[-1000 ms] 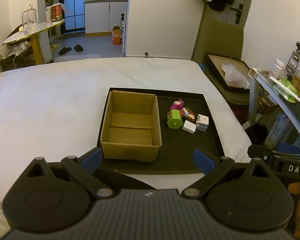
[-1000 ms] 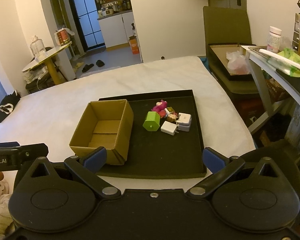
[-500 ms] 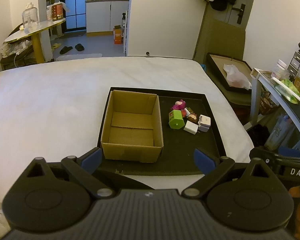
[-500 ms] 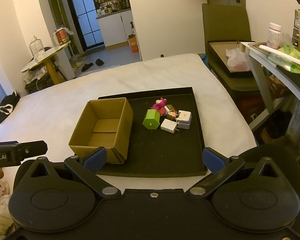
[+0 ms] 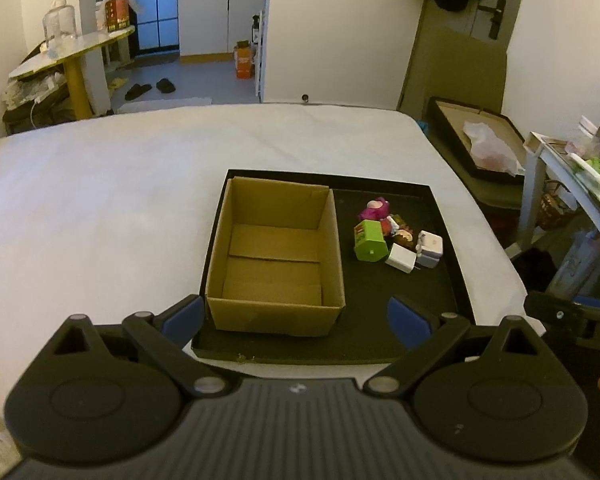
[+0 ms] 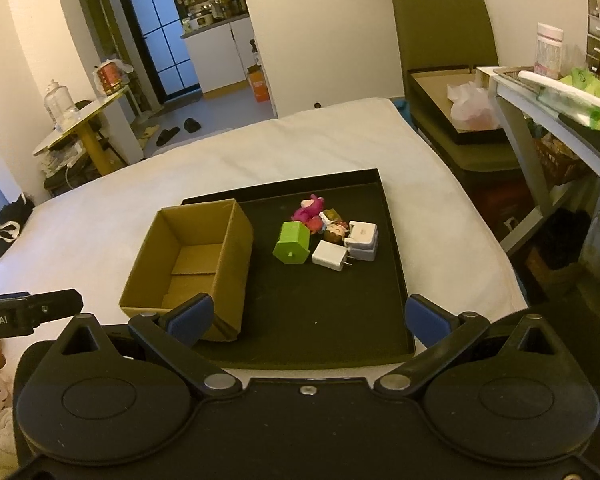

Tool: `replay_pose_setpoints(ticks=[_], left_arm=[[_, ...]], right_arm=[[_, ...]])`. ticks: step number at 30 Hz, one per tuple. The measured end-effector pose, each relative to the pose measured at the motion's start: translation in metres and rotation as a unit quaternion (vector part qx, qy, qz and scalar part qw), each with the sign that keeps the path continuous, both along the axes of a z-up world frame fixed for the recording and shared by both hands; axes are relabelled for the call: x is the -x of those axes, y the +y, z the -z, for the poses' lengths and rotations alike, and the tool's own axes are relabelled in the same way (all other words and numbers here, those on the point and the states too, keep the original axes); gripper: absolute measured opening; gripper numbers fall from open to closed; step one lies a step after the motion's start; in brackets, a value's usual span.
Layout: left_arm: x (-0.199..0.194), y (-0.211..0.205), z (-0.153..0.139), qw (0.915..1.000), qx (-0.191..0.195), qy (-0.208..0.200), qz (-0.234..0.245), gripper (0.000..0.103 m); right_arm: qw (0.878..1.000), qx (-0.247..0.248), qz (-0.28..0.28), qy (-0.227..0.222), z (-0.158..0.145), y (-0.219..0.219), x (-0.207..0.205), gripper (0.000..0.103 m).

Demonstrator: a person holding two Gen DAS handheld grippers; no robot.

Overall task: Organize rigid objects
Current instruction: 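Move the right gripper down onto the white cube charger and close it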

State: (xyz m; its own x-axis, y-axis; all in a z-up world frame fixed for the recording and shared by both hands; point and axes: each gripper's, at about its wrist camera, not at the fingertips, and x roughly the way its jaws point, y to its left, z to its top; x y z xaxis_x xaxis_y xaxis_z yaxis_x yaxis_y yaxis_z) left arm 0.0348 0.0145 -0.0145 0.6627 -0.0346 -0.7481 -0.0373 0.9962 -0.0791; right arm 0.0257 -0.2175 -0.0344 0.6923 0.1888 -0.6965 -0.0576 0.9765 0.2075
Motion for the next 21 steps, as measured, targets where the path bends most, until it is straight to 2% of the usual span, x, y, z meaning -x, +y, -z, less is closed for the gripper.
replay_pose_setpoints(ticks=[7, 21], left_arm=[[-0.021, 0.007, 0.013, 0.9996, 0.009, 0.020, -0.016, 0.098], [-0.062, 0.015, 0.027, 0.9979, -0.006, 0.049, -0.042, 0.098]], right_arm=[[1.000, -0.004, 0.009, 0.004, 0.010, -0.006, -0.014, 0.103], [0.999, -0.029, 0.022, 0.036, 0.028, -0.023, -0.059, 0.103]])
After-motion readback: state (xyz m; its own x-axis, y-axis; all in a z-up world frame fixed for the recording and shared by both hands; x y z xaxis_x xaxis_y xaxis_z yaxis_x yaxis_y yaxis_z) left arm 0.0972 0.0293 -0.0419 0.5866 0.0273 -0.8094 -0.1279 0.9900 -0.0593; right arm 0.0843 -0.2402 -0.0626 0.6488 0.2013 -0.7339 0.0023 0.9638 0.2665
